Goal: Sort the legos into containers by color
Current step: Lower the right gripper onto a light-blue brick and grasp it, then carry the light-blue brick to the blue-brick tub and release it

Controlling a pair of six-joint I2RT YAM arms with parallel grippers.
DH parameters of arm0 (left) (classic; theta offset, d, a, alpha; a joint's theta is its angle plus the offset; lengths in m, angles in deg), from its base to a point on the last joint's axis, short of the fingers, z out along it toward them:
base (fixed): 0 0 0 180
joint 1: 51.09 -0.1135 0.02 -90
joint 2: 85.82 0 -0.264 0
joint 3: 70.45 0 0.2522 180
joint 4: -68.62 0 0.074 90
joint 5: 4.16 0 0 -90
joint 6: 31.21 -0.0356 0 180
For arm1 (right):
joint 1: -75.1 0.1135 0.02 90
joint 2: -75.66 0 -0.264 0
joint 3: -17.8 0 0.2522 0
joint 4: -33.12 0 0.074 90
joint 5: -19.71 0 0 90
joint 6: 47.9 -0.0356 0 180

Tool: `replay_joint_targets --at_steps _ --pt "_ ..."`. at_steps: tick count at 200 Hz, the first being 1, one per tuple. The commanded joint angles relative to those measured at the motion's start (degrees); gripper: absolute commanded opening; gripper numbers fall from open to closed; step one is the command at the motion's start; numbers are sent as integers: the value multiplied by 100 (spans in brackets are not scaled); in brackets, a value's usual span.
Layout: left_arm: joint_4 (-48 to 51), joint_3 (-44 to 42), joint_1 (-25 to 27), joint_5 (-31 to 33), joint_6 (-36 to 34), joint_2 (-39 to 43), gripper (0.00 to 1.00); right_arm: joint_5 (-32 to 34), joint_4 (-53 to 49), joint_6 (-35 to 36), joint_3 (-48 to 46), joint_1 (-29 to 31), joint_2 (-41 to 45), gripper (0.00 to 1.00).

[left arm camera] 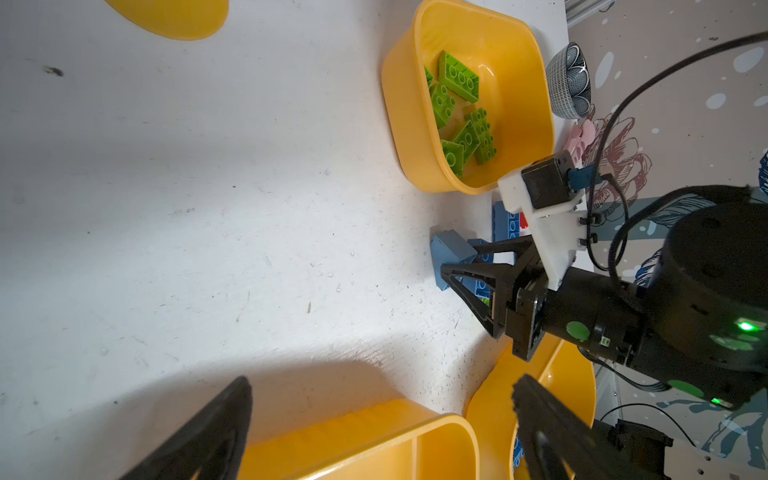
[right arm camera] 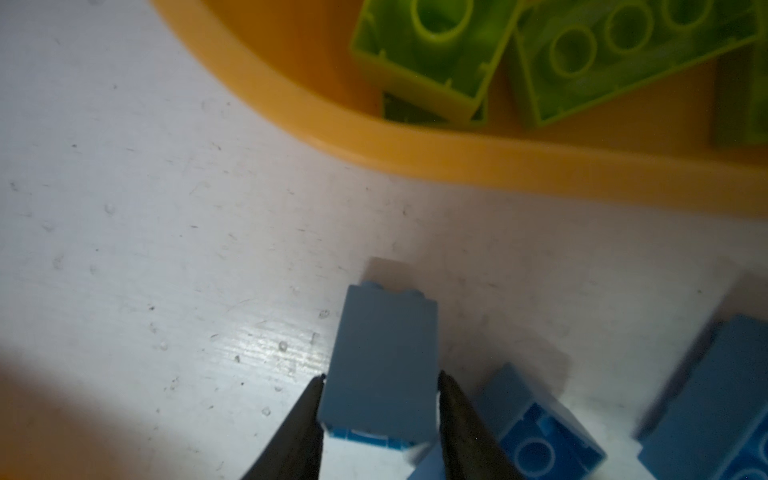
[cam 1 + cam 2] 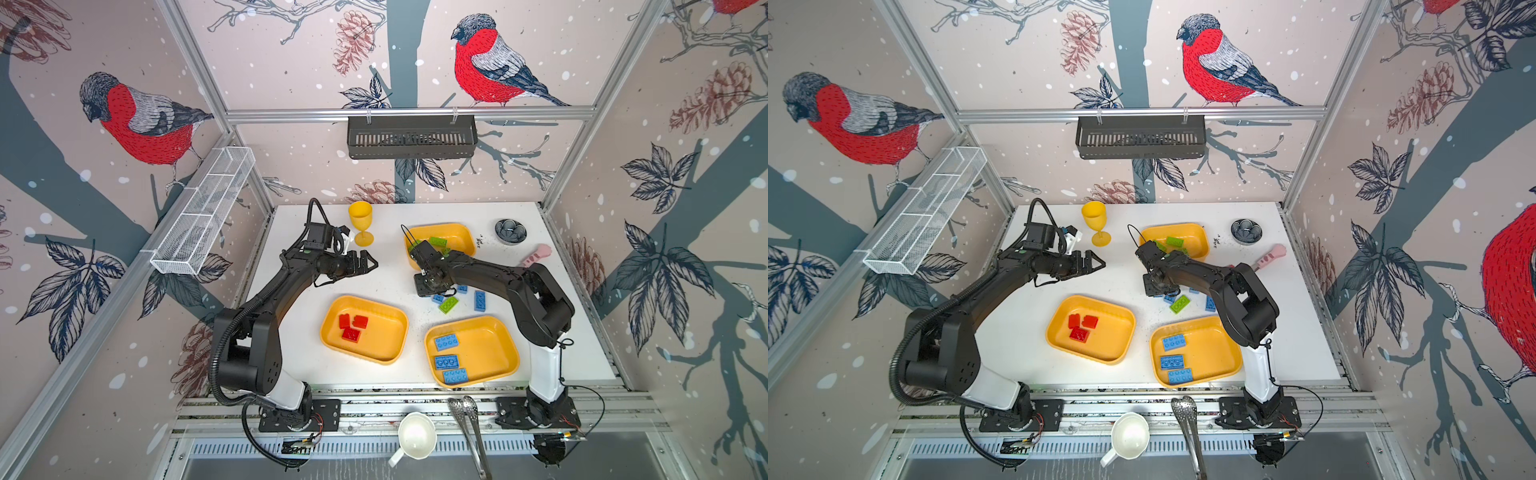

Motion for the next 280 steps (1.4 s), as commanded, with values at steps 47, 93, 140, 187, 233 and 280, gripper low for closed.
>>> replay_joint_targets --at_steps 47,93,140,187,233,280 --pt "2 7 -19 -81 -41 -31 97 358 13 27 74 -2 -47 33" --pt "-74 27 -21 -197 -11 -13 97 236 -274 101 -117 23 566 31" --pt "-141 134 -11 -559 16 13 97 -13 -979 -129 -545 189 1759 31" --pt "-300 26 16 -761 121 9 97 -466 -1606 -653 -1362 317 2995 31" --pt "-431 -29 61 -834 134 -74 97 -717 -1914 -1237 -2556 583 4085 31" --pt "-410 50 69 -848 115 -184 97 -995 -1966 -1468 -3286 824 4579 32"
